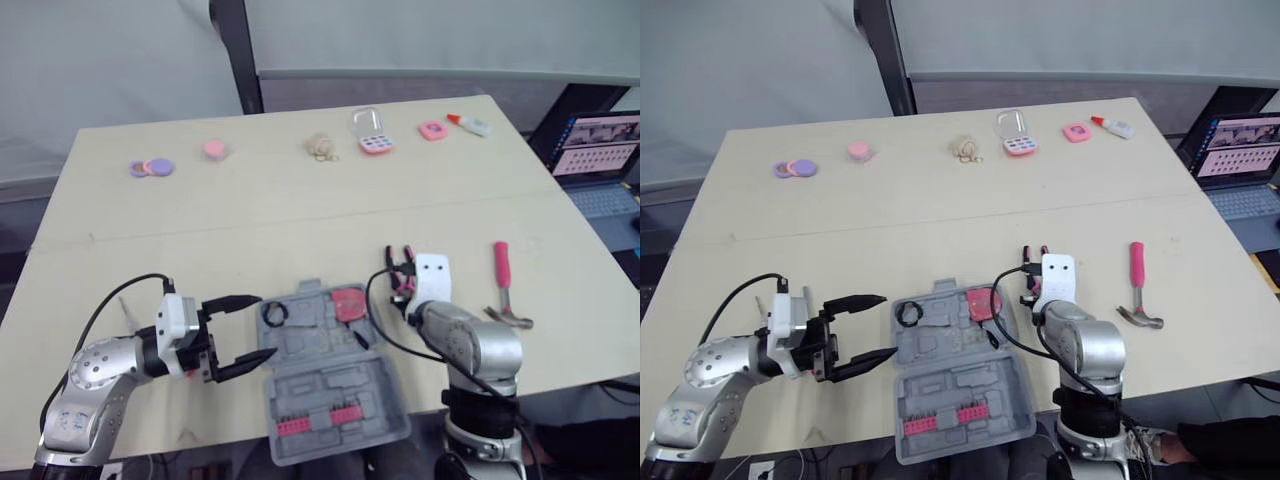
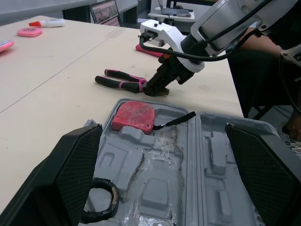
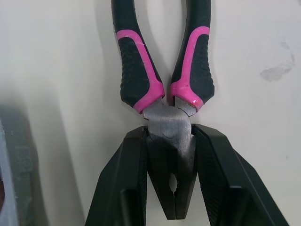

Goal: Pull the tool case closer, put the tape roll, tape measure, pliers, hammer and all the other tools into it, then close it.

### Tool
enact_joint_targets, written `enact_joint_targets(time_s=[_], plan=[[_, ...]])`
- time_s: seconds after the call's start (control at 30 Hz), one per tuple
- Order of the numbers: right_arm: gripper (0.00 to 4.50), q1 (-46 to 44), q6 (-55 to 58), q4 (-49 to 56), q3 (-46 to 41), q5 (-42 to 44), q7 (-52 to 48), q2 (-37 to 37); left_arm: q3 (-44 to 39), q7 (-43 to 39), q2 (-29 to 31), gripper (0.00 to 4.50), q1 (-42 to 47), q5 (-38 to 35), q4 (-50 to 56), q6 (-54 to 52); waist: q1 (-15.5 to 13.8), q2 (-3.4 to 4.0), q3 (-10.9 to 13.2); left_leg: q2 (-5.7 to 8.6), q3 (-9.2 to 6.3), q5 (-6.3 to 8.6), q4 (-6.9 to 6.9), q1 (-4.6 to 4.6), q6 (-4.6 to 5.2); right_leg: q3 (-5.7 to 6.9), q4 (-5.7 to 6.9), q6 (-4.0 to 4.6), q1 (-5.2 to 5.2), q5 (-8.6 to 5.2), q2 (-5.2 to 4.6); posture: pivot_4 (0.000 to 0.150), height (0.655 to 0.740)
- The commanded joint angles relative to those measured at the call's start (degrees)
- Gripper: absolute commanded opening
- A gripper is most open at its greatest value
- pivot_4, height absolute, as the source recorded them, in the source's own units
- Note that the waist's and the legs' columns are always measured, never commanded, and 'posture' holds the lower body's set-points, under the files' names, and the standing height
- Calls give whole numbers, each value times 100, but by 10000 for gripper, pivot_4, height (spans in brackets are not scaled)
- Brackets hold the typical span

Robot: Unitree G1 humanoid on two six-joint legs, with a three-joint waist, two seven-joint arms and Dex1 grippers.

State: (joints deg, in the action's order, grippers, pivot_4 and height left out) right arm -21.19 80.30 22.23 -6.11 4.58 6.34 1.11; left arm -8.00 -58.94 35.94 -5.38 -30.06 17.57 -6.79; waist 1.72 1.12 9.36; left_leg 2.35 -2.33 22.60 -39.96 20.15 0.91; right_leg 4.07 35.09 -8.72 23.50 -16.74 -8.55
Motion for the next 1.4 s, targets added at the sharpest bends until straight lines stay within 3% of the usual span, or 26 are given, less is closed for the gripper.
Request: enact_joint_targets(time_s=[0.03, 0.33, 0.53, 0.77, 1.07, 1.4], plan=[[9582, 70, 61, 626, 48, 70, -371, 611, -156, -140, 62, 45000, -33, -190, 53, 28, -9, 1, 1, 1, -1, 0, 0, 2, 0, 0, -1, 0, 0, 0, -1, 1500, 7400], [9582, 491, -4, 1468, 12, 906, -2058, 2733, -195, -302, 74, 45000, 341, -309, -283, -81, -16, 7, 5, -2, 12, 1, 0, 5, 1, 0, -17, 0, -1, 0, 0, 1500, 7400], [9582, 665, -1006, 1608, 64, 1727, -3932, 4431, -286, -525, 232, 45000, 153, -495, -129, -247, -18, 6, 6, -6, 21, 1, -1, 7, 3, -2, -36, 0, -6, 0, -1, 1500, 7400], [9582, 574, -2220, 1496, 427, 2180, -5580, 5620, -534, -682, 479, 45000, -87, -658, 2, -439, -32, 0, 8, -13, 29, 2, -1, 7, 5, 0, -49, -1, -10, 0, 0, 1500, 7400], [9582, -276, -3549, 1216, 1712, 1869, -6956, 6028, -924, -841, 710, 45000, -586, -700, 173, -490, -86, -10, 15, -16, 29, 3, -7, 9, 6, 1, -67, -2, -16, 1, -2, 1500, 7400], [9582, -2349, -3304, 709, 3740, 931, -7765, 5410, -1116, -872, 789, 45000, -1100, -775, 448, -645, -109, -13, 17, -26, 29, 3, -6, 11, 5, 2, -69, -2, -11, 1, -4, 1500, 7400]])
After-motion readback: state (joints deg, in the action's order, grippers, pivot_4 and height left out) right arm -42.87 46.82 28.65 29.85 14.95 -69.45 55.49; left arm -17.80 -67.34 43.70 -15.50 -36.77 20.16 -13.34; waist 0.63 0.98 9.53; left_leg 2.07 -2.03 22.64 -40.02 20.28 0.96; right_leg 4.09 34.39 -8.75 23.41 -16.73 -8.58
